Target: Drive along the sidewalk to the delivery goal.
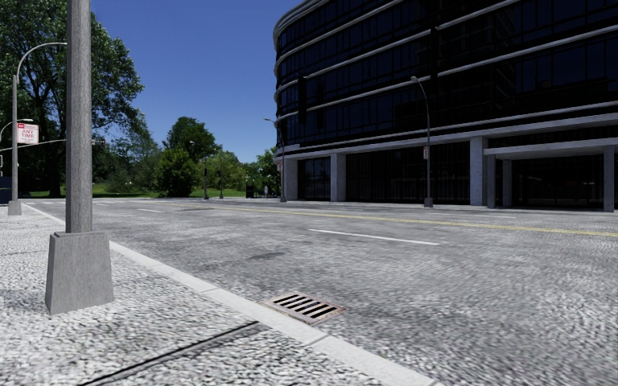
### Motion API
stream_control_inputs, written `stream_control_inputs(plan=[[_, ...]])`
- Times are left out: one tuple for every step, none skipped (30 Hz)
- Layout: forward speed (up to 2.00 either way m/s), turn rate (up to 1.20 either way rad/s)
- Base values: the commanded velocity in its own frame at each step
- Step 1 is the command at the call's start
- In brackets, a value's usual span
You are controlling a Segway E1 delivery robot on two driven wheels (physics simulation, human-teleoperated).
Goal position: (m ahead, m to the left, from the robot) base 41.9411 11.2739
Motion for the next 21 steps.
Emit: stream_control_inputs(plan=[[0.0, 0.0], [0.0, 0.0], [0.0, 0.0], [0.0, 0.0], [0.0, 0.0], [0.0, 0.0], [0.0, 0.0], [0.0, 0.0], [0.0, 0.0], [0.0, 0.0], [0.0, 0.0], [0.0, 0.0], [0.0, 0.0], [0.0, 0.0], [0.0, 0.0], [0.0, 0.0], [0.0, 0.0], [0.0, 0.0], [0.0, 0.0], [0.0, 0.0], [0.0, 0.0]])
